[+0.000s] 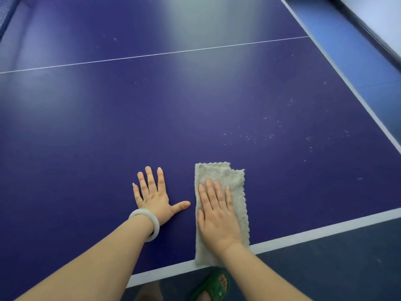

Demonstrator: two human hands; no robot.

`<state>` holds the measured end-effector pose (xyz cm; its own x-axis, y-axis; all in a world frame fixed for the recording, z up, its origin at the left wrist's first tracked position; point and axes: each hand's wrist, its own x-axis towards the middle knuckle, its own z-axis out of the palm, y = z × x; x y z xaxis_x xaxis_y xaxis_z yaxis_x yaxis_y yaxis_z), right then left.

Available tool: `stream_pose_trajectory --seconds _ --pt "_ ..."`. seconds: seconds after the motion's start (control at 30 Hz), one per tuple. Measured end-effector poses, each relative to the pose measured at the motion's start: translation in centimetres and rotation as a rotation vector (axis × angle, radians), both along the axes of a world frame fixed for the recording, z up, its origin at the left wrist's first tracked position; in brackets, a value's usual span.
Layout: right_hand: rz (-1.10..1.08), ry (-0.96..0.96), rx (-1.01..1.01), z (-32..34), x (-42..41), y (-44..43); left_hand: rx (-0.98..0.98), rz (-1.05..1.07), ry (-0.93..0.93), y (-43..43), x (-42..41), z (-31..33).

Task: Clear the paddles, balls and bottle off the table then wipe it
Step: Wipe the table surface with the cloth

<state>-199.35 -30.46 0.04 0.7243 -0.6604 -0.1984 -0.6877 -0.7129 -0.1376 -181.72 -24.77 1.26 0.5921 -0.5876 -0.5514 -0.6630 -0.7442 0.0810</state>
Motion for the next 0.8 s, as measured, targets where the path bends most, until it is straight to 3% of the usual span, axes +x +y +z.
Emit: stream_pose_trajectory --seconds 0.13,0.27,0.4,0.8 --pt "0.164 -0.01 -0.063 0.4 -6.3 -3.9 0.008 0.006 0.004 0.0 0.0 0.3" --pt "-0.208 0.044 -0.081 0.0 -10.6 -9.1 0.005 0.008 -0.005 0.0 -0.1 0.3" --pt "-0.477 0.037 -0.11 -0.6 -8.6 -9.4 -0.003 0.013 -0.018 0.0 -0.2 0.1" --pt "-0.486 0.01 -0.087 -0.5 -8.2 -9.5 -0.046 0.039 -0.01 -0.4 -0.4 0.6"
